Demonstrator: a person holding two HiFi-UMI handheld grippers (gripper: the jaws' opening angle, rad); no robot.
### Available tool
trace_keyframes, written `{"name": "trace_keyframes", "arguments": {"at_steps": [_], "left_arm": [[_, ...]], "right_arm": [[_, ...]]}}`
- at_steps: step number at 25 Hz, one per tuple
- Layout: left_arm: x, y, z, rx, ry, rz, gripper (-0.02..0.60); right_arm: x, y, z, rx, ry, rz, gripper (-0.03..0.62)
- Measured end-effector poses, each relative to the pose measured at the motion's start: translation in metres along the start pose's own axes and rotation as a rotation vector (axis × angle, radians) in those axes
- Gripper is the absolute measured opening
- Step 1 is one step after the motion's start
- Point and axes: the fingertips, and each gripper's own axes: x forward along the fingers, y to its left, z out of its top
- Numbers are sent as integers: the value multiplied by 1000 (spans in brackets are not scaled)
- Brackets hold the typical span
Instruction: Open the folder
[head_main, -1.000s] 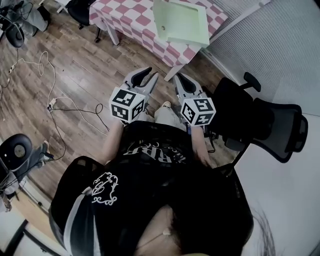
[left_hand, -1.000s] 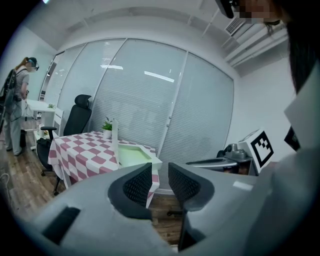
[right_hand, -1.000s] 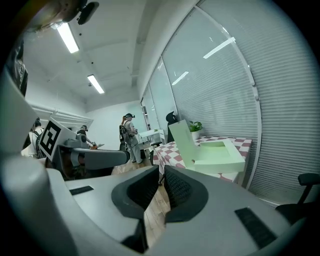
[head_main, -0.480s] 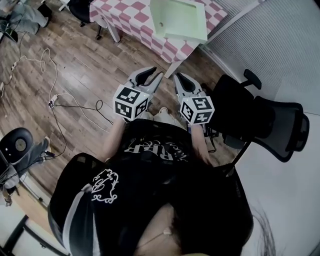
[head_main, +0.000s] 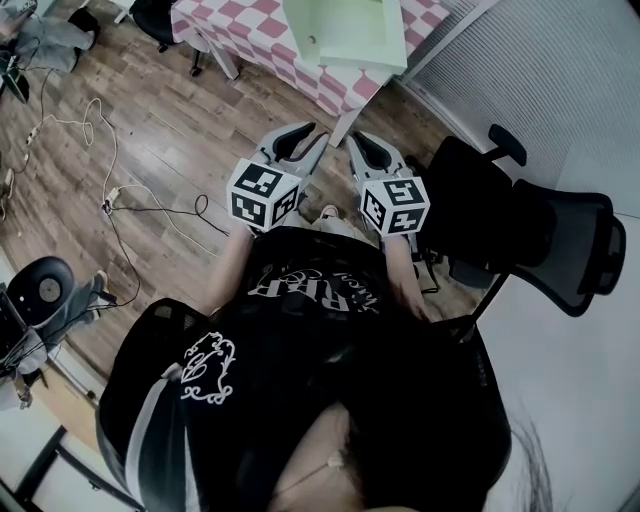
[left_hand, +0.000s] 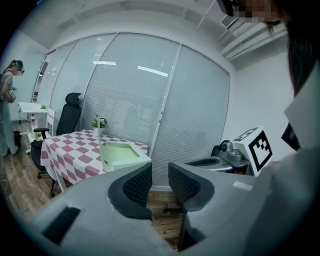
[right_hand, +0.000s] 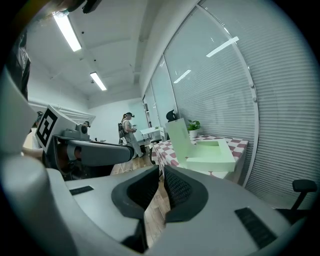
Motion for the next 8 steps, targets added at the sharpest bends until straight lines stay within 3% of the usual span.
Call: {"name": "trace_keyframes", "arguments": {"at_steps": [8], "left_arm": [[12, -3, -1, -1, 0, 9, 112]], "right_arm": [[1, -12, -3, -8, 8, 11, 35]]}}
